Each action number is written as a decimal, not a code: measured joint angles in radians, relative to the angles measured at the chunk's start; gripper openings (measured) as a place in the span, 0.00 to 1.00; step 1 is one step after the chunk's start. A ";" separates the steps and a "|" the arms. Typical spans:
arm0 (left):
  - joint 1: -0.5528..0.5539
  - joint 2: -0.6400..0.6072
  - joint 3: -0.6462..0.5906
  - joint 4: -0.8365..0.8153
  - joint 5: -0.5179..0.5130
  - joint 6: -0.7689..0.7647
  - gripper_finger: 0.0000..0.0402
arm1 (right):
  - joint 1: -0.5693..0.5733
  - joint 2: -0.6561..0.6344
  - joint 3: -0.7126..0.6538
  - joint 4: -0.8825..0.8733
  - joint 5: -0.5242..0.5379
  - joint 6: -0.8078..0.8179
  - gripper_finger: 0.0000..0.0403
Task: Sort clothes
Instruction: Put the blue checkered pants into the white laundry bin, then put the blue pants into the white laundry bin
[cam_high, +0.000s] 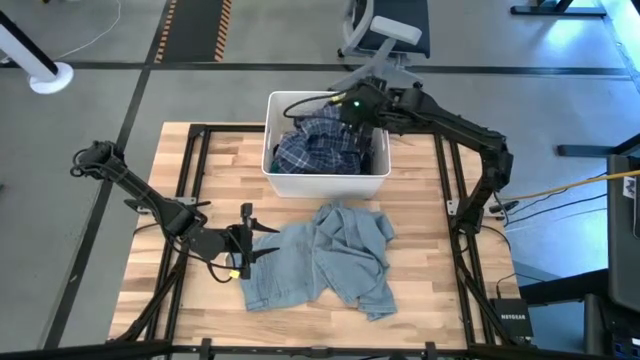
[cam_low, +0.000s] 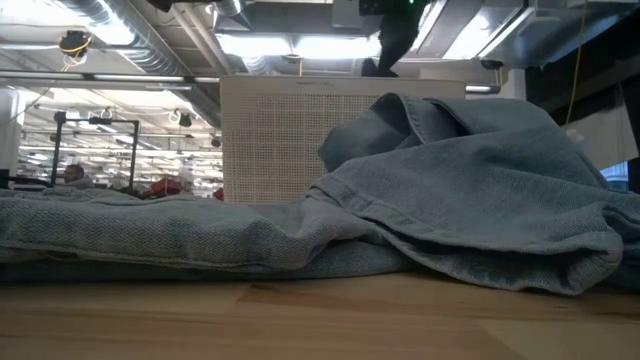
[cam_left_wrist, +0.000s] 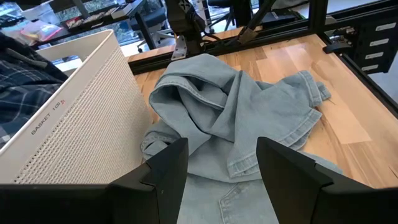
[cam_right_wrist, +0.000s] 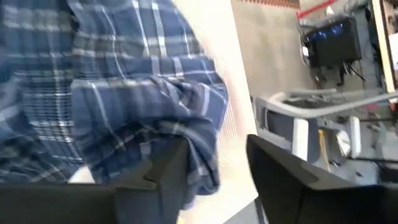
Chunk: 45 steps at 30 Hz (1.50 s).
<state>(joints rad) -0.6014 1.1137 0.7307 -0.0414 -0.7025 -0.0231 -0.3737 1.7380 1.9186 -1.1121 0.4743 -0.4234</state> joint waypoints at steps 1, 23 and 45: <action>0.000 0.000 0.000 0.000 0.000 0.000 0.47 | 0.000 0.000 0.021 -0.012 -0.014 0.000 0.44; 0.000 0.001 0.000 -0.092 0.000 -0.108 0.47 | 0.214 -0.004 0.299 -0.379 -0.045 -0.008 0.62; 0.000 0.001 0.000 -0.105 0.000 -0.147 0.47 | 0.676 -0.103 -0.183 -0.344 0.039 0.314 0.62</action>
<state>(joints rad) -0.6014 1.1145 0.7303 -0.1467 -0.7025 -0.1703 0.3028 1.6354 1.7359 -1.4563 0.5129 -0.1096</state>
